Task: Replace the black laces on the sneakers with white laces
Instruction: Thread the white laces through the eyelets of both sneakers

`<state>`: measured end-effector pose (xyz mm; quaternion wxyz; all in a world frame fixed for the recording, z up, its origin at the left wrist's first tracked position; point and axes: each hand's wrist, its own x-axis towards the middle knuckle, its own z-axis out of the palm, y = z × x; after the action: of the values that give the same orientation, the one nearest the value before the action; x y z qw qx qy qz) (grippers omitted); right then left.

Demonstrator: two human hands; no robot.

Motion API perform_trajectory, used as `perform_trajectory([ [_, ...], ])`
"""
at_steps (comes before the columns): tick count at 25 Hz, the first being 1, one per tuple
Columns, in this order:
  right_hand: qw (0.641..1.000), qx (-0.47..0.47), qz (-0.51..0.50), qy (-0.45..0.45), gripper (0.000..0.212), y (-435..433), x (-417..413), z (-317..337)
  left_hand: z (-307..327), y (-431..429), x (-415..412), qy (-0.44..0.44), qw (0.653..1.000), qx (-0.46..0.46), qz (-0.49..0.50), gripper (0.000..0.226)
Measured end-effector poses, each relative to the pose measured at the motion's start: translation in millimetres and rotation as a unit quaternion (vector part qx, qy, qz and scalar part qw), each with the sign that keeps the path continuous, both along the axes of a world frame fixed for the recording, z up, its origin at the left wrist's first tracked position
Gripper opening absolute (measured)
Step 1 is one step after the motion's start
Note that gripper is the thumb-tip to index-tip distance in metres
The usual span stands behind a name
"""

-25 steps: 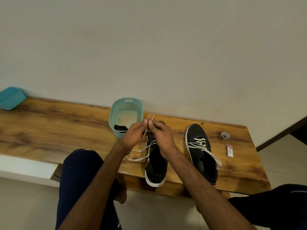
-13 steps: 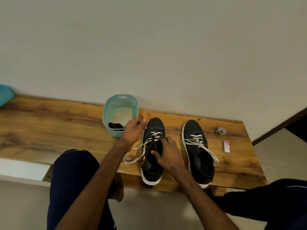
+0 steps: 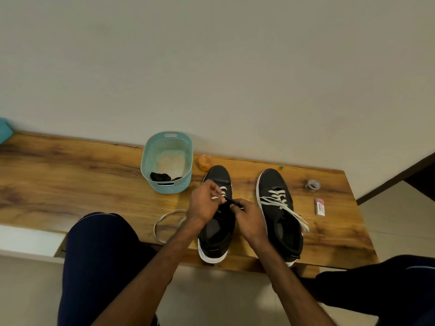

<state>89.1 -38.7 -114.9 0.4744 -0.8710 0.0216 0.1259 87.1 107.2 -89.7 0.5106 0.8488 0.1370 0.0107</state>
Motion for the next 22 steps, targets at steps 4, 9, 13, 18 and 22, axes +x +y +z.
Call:
perform_trajectory([
  [4,0.998,0.050,-0.007,0.032,0.022,-3.7,4.9,-1.8,-3.8,-7.3,0.3,-0.010,0.998,0.052,0.026,0.030],
  [9,0.998,0.047,0.003,0.041,0.023,-5.6,4.8,-3.1,-9.2,-8.8,2.2,0.008,0.996,0.086,0.011,0.032],
  [13,0.998,0.048,0.028,0.039,0.025,-4.9,3.9,4.8,-7.4,-8.8,0.4,-0.003,0.991,0.135,0.022,0.031],
  [18,0.973,0.176,-0.077,0.128,0.014,6.4,14.3,16.6,-9.4,-3.2,-1.7,-0.005,0.987,0.157,0.023,0.031],
  [22,0.987,0.094,-0.064,0.110,0.017,17.3,21.2,7.7,-8.8,0.9,-4.1,-0.011,0.986,0.165,-0.003,0.035],
])
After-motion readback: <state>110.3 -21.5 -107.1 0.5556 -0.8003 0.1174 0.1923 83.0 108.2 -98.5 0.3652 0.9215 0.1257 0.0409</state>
